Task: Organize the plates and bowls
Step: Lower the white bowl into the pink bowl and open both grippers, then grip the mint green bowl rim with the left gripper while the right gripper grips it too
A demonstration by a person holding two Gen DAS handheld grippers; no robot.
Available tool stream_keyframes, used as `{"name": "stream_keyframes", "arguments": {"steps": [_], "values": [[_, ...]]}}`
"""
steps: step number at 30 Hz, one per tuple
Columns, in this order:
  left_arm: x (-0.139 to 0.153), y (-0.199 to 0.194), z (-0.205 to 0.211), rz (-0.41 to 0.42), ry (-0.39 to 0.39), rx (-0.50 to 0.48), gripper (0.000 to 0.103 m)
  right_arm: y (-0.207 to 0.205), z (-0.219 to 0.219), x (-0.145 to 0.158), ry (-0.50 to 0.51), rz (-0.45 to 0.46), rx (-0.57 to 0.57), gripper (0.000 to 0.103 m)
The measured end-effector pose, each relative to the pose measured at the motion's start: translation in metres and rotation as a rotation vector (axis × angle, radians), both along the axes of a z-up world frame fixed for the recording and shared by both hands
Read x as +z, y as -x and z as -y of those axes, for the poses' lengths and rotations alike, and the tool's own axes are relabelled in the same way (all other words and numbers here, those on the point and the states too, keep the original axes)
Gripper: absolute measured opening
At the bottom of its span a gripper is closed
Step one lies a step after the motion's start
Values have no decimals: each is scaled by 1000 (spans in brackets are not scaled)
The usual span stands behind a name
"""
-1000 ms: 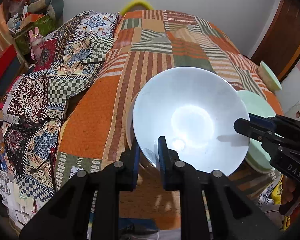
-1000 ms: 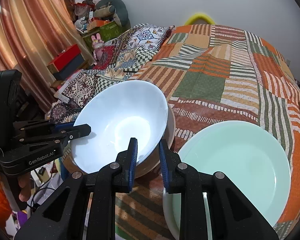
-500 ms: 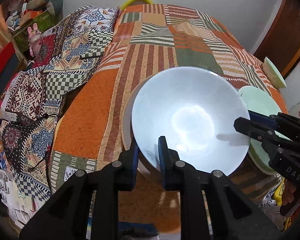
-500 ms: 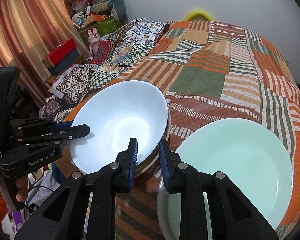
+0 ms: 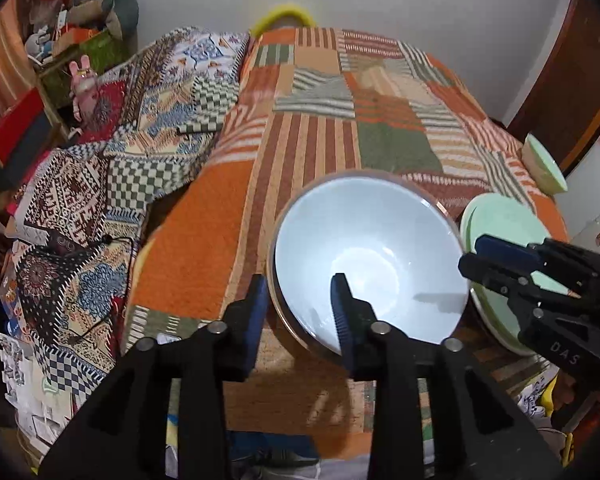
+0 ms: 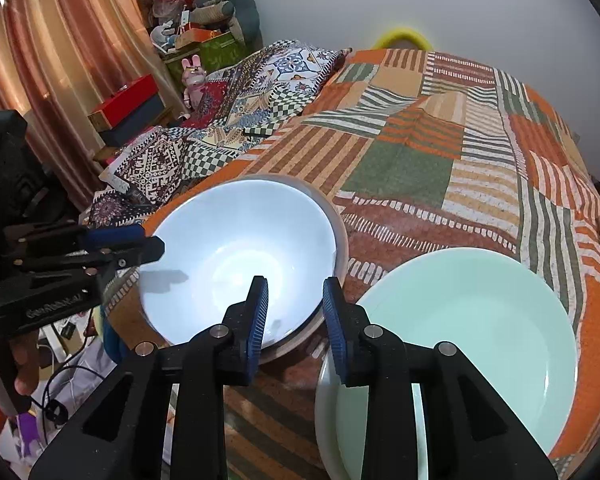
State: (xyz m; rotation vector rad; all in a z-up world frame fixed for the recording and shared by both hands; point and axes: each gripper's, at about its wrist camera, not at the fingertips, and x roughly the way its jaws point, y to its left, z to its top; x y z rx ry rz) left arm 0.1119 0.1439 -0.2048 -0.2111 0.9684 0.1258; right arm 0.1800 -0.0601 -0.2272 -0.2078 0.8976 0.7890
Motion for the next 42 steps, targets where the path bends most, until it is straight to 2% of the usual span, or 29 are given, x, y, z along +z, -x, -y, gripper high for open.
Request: {"name": "stream_keyframes", "arguments": {"steps": [6, 10, 12, 17, 19, 22, 26, 32, 36, 42], "values": [[30, -1, 10, 56, -8, -11, 36, -1, 21, 20, -45, 24, -24, 28], [63, -4, 33, 125, -23, -53, 37, -5, 45, 43, -85, 74, -57, 35], [80, -7, 47, 165, -26, -76, 43, -7, 63, 58, -111, 106, -84, 35], [122, -16, 92, 257, -28, -164, 47, -16, 116, 90, -181, 173, -171, 44], [138, -24, 116, 290, -37, -216, 47, -19, 141, 103, -197, 212, -215, 44], [154, -39, 151, 316, -58, -269, 47, -28, 176, 117, -195, 271, -290, 44], [169, -62, 192, 332, -42, -339, 47, -38, 225, 128, -210, 303, -394, 44], [176, -106, 244, 309, 34, -443, 47, -56, 286, 133, -194, 315, -534, 44], [172, -136, 269, 297, 41, -489, 47, -66, 312, 129, -175, 314, -598, 44], [139, -197, 300, 232, 92, -503, 47, -94, 330, 114, -186, 288, -672, 44]]}}
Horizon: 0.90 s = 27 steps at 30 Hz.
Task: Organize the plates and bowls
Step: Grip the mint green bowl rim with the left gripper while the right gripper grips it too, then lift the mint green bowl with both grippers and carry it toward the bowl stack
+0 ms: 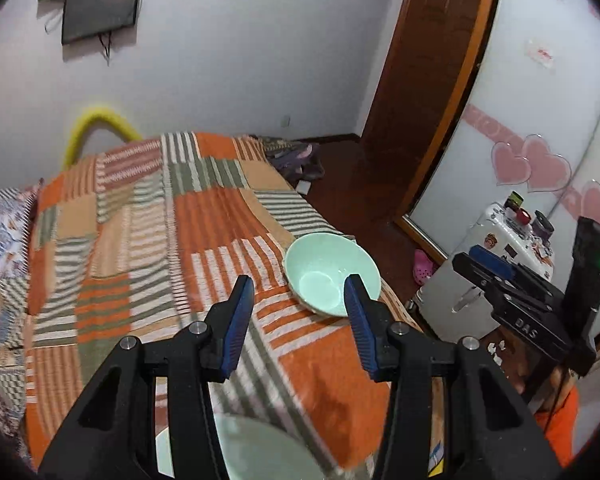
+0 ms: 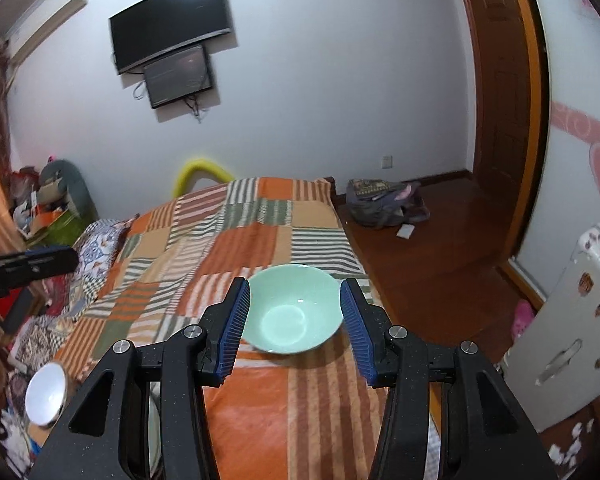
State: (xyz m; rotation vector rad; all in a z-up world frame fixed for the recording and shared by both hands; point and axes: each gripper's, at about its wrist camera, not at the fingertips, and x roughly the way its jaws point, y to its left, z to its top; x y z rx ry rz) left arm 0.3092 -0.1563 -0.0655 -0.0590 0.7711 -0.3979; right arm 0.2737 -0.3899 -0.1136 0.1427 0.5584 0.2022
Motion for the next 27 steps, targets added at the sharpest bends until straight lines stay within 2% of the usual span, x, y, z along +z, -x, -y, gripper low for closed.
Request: {"name": "stream_keyframes", "arguments": {"steps": [4, 8, 14, 15, 17, 21, 23, 27], "values": [[-37, -41, 17, -33, -21, 8, 46, -23, 3, -19, 11, -39, -19, 44], [-82, -80, 26, -136, -4, -12, 46, -48, 3, -39, 17, -84, -24, 44], [-124, -107, 36, -198, -8, -48, 35, -72, 6, -73, 7, -163, -7, 44], [-129, -110, 38, -204, -11, -51, 31, -75, 6, -79, 0, -179, -4, 43], [-138, -115, 39, -221, -7, -62, 27, -80, 5, -87, -11, -200, 4, 39], [-148, -122, 43, -213, -21, -76, 25, -86, 1, -98, -17, -228, 20, 38], [-151, -124, 47, -206, -29, -80, 23, -89, 2, -101, -22, -239, 19, 28], [-155, -130, 50, -207, -35, -85, 21, -94, 6, -113, -40, -278, 14, 25]]}}
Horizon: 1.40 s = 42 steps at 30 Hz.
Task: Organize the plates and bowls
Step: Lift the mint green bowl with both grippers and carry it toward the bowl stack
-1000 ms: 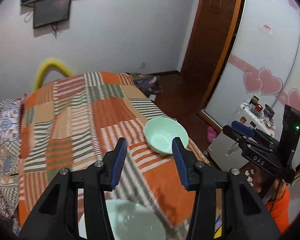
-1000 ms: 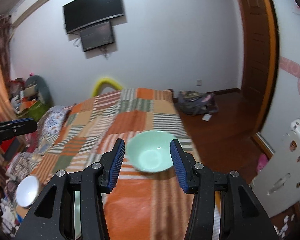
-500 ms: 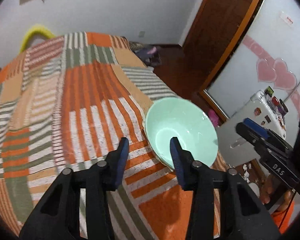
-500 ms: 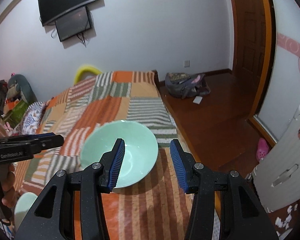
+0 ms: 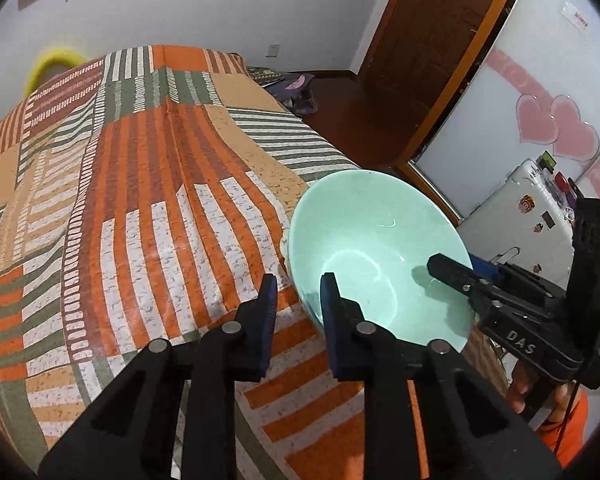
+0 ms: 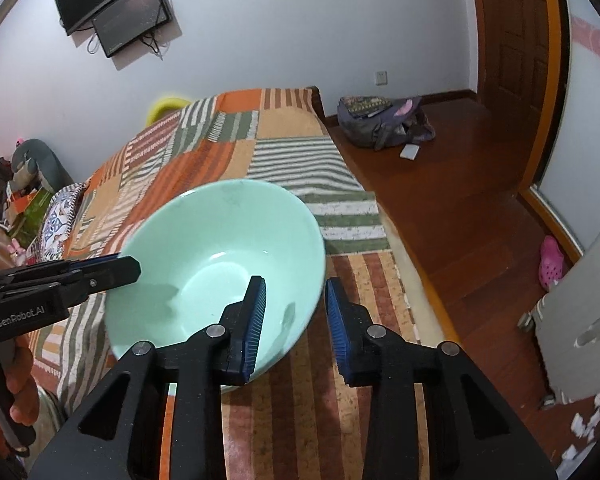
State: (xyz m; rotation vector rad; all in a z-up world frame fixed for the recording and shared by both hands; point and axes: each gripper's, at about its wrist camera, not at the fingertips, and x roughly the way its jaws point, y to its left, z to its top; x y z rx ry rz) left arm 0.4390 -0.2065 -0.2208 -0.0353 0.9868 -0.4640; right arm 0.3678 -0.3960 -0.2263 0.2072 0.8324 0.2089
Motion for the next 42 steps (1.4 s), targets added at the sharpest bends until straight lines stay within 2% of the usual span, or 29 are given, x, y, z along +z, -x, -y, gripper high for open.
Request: {"name": "stream_keyframes", "arguments": {"steps": [1, 3, 8, 15, 20, 30, 42], "values": [[-1, 0, 1, 2, -5, -4, 21, 0, 1, -1, -13, -4, 7, 20], [-1, 3, 5, 18, -20, -19, 13, 0, -2, -2, -20, -2, 8, 18], [2, 9, 11, 41, -77, -15, 11, 4, -6, 4, 5, 9, 3, 16], [15, 16, -3, 35, -54, 18, 8, 13, -14, 18, 20, 32, 25, 16], [44, 38, -9, 111, -68, 23, 9, 23, -20, 35, 19, 66, 36, 16], [110, 95, -43, 236, -47, 54, 8, 65, -45, 86, 32, 159, 86, 16], [166, 187, -110, 362, -35, 116, 9, 123, -98, 125, 56, 248, 160, 16]]}}
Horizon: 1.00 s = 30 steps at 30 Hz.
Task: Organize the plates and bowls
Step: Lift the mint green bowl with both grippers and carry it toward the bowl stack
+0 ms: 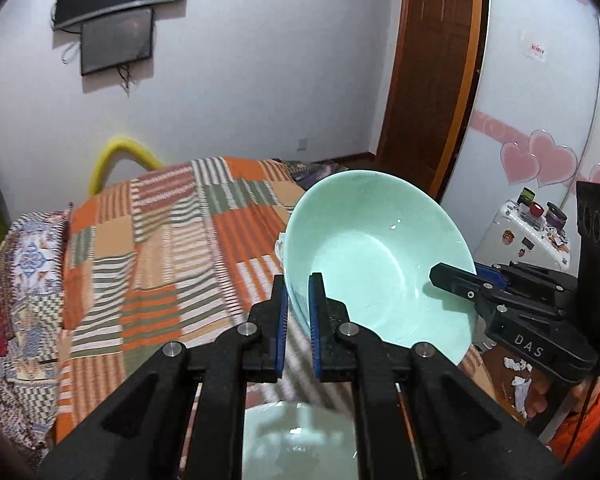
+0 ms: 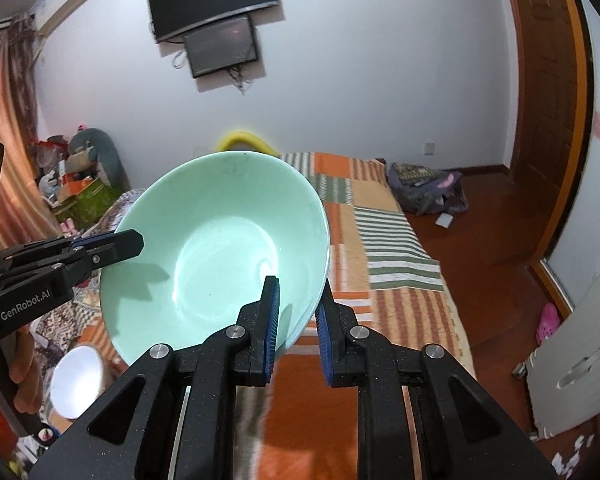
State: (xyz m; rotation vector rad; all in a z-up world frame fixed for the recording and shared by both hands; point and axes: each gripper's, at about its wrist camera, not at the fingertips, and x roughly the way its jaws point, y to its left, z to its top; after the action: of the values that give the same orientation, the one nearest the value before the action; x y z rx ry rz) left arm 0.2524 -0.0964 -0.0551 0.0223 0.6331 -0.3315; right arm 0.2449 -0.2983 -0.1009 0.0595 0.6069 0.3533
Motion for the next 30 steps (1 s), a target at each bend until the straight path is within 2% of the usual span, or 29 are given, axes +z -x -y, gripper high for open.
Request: {"name": "stream_keyframes", "arguments": {"steps": [7, 18, 24, 30], "values": [[15, 51, -62, 44, 4, 71, 9, 23, -51, 8, 10, 30, 82, 16], [22, 125, -158, 38, -38, 257, 8, 45, -141, -3, -24, 14, 303, 17], [8, 158, -206, 8, -58, 359, 9, 59, -191, -16, -26, -2, 422, 17], [-23, 174, -244, -63, -4, 407, 8, 67, -224, -39, -4, -53, 476, 17]]}}
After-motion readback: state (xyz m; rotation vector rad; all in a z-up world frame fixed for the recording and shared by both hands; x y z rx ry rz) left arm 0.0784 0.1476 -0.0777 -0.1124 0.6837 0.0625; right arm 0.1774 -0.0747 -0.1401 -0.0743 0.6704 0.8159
